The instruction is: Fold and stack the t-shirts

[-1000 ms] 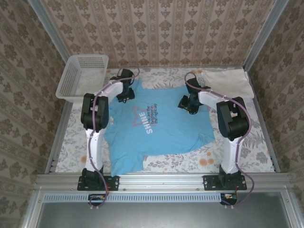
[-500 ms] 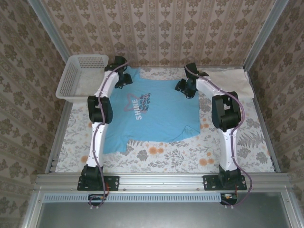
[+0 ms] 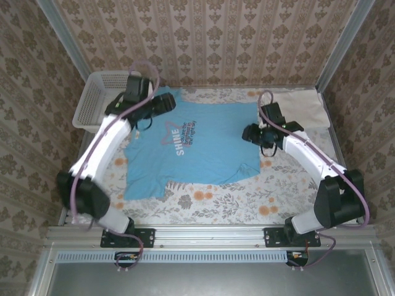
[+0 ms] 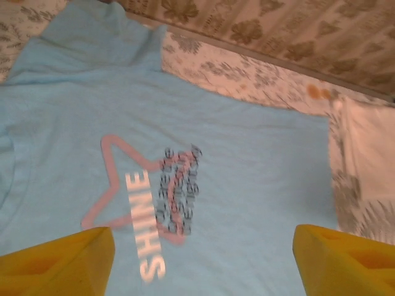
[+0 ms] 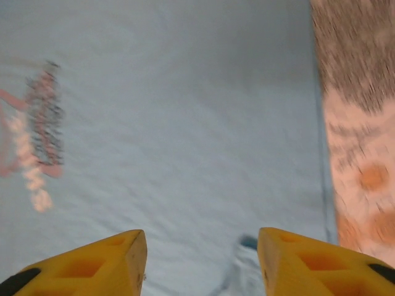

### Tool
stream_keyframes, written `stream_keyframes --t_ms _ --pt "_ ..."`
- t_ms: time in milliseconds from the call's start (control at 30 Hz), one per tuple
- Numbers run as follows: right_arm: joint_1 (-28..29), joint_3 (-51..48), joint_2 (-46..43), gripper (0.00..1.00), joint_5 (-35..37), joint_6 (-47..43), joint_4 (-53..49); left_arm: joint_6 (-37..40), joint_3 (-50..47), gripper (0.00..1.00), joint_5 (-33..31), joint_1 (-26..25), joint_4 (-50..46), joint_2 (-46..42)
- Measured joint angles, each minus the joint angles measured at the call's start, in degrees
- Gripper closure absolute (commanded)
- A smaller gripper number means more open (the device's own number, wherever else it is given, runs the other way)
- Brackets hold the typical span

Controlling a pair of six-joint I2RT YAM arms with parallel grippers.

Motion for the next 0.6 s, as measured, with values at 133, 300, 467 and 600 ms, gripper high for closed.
stream_keyframes --t_ms 133,300,467,600 --pt "1.7 -3.8 2.6 0.57 1.7 -1.7 -3.0 -3.2 -19.0 0.4 -3.3 1.2 -0.3 -14.3" --pt "4.5 -3.5 7.0 0.59 2.9 -2.6 -3.8 -6.7 -38.9 0.44 -6.6 4.2 -7.1 -23.4" --pt "6.9 -0.8 12.2 0.6 4.3 -3.1 -4.2 -9.6 -45.7 0.43 -8.9 6.3 -13.6 -33.4" --pt "8.1 0.7 14.1 0.6 5.7 -3.3 -4.3 -13.0 -48.4 0.42 -9.6 6.7 -14.2 -37.1"
